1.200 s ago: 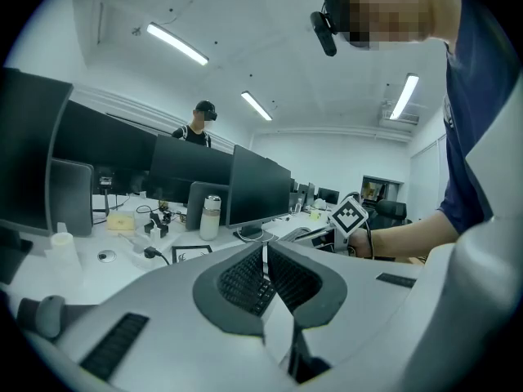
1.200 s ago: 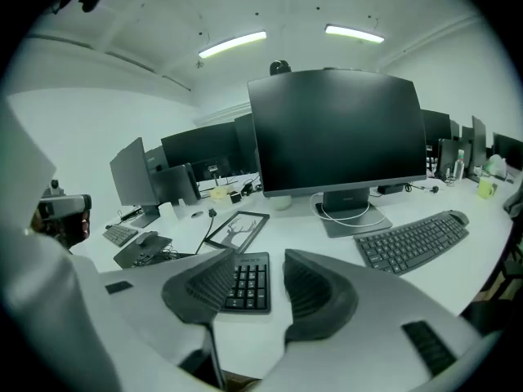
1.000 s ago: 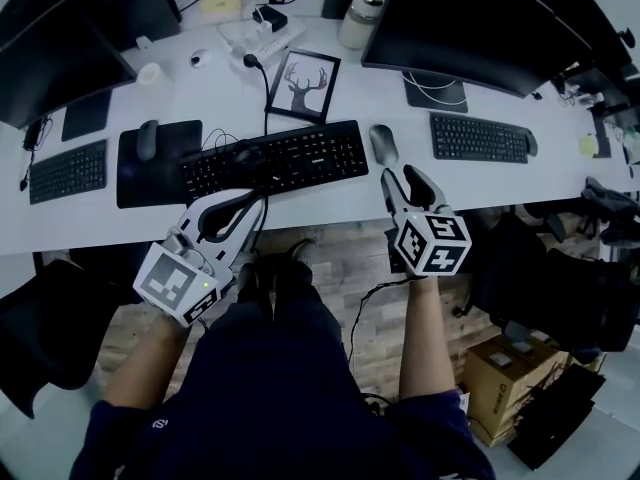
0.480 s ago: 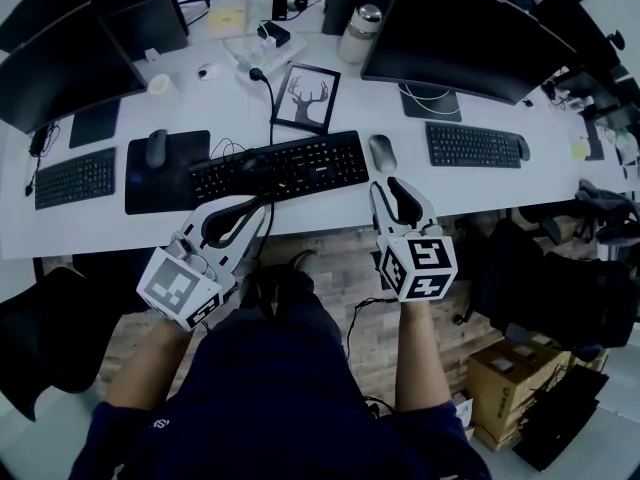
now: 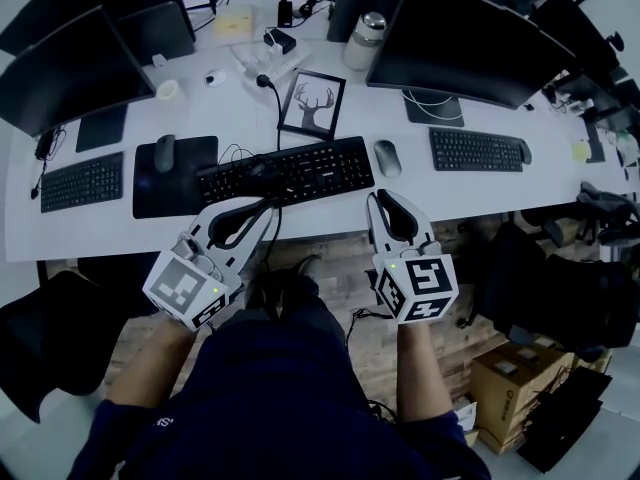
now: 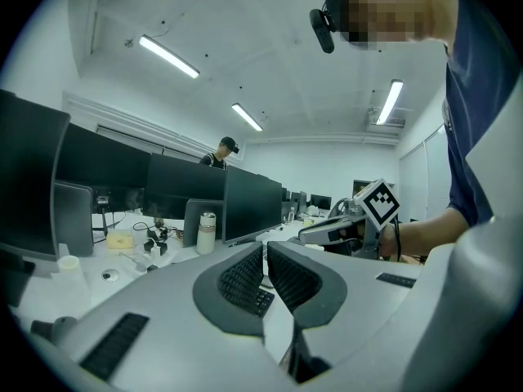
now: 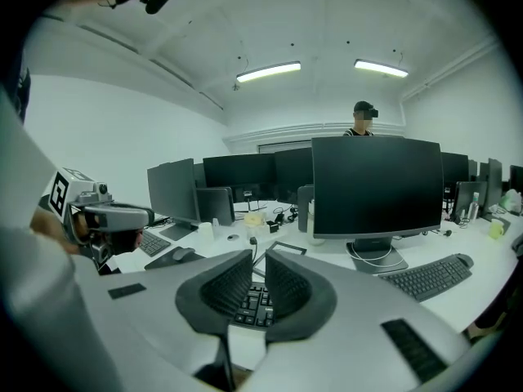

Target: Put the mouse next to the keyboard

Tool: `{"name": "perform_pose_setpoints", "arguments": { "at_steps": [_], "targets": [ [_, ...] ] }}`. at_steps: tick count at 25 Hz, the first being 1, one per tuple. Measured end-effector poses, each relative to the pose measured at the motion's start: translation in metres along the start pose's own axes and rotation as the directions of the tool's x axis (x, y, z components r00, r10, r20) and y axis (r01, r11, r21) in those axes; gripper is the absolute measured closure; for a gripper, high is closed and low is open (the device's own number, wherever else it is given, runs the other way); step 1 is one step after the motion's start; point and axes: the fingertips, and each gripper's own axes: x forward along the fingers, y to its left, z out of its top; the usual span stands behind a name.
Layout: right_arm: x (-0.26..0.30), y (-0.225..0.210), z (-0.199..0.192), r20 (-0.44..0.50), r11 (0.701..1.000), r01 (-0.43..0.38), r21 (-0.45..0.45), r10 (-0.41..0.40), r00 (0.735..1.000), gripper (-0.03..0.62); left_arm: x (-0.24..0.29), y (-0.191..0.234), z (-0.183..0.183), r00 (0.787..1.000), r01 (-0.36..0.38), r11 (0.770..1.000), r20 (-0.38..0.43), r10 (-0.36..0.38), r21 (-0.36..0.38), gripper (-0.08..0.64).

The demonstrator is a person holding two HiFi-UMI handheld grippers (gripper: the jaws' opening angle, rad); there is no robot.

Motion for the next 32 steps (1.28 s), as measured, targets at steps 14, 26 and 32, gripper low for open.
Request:
{"name": "perform_pose_setpoints", "arguments": {
  "at_steps": [14,26,32],
  "targets": [
    [0.001,0.027,0.013,0.029,0.998,-0.058,0.036,0.057,0.998,0.581,-0.001,0.008,0.015,1.0,-0.002,1.0,0.031,0.001,0.011,0.517],
    [0.004,0.036,0.009,0.025,0.993,-0.093,0.075,0.092,0.995,0.588,-0.006,0.007,0.021,0.999,-0.012,1.0,0.045,0.012,0.008,0.517],
    [0.005,0.034,0.006,0.024,0.99,-0.102,0.102,0.1,0.995,0.589,-0.006,0.007,0.022,0.999,-0.009,1.0,0.045,0.009,0.006,0.517]
  ]
}}
